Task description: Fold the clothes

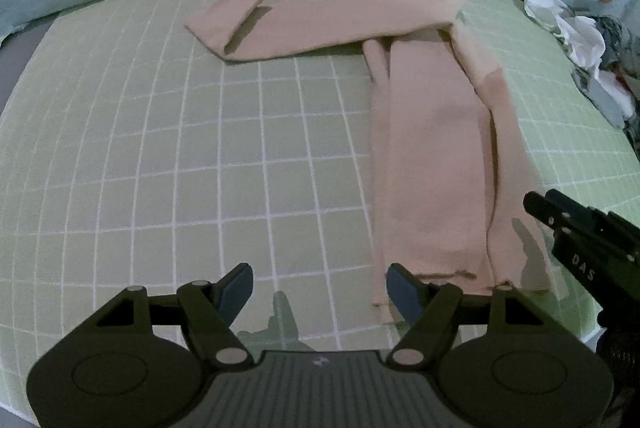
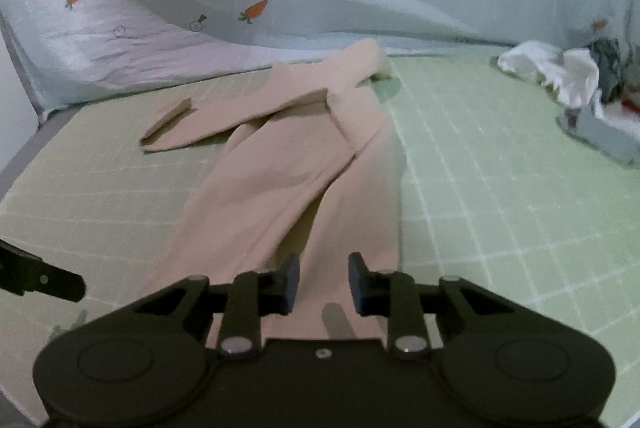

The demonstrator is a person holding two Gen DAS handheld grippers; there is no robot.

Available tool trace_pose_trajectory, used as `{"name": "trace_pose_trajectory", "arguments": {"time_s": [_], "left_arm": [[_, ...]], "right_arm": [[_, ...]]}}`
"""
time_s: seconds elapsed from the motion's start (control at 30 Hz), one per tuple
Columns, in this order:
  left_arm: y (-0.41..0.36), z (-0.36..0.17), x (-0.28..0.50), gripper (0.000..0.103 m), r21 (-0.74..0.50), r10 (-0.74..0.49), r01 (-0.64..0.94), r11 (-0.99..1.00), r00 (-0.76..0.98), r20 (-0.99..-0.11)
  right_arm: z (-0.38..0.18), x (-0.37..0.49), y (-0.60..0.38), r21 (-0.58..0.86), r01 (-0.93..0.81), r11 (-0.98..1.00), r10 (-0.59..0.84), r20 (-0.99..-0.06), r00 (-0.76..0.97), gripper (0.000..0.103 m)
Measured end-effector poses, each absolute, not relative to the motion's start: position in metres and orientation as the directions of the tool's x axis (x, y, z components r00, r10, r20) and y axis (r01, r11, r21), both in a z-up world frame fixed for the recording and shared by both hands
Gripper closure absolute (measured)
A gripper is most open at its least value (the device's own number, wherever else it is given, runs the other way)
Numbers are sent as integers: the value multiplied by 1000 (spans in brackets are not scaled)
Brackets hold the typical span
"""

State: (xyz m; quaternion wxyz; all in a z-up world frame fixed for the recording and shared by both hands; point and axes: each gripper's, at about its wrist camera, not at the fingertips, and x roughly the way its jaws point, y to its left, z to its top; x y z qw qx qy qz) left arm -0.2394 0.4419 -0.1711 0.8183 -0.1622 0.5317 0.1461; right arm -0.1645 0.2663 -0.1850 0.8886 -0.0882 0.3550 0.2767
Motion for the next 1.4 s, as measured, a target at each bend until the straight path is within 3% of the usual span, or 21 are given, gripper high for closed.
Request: {"name": "trace_pose_trajectory", "arguments": {"time_s": [0.37,0.57,0.73,0.83,0.93,1.03,1.13,1.4], "left_arm": [[479,-164,-199,24,-87,133,-472,877,413,-901],[502,-163,-171,24,-89,150,-507,857,412,-899],[505,-180,-165,23,-101,102,-499,860,364,-926],[511,-190,-163,23,-95,93,-512,854,329,-940],[515,-191,-162,23,-97,94,-518,850,330,-939],[515,-193,-162,23,-95,88,-508,856,324,-942],[515,-193,-163,23,-97,85,-502,859,327,-941],[516,-189,-170,23,-111,83,-508,854,345,-935]], "right_arm": [[-188,-94,310,18,-581,814,444,-664,601,77],[-209,-51,323,-10,-552,834,382,-711,591,63],[-222,-42,321,-30,-552,834,358,-730,582,63],[-224,-45,323,-57,-562,825,357,-719,596,69],[-223,-42,322,-63,-545,836,343,-716,608,89],[-222,-36,316,-26,-524,851,352,-712,607,98],[-218,-38,316,-16,-523,852,359,-709,607,100],[-188,-59,324,151,-598,787,543,-630,555,103]]}}
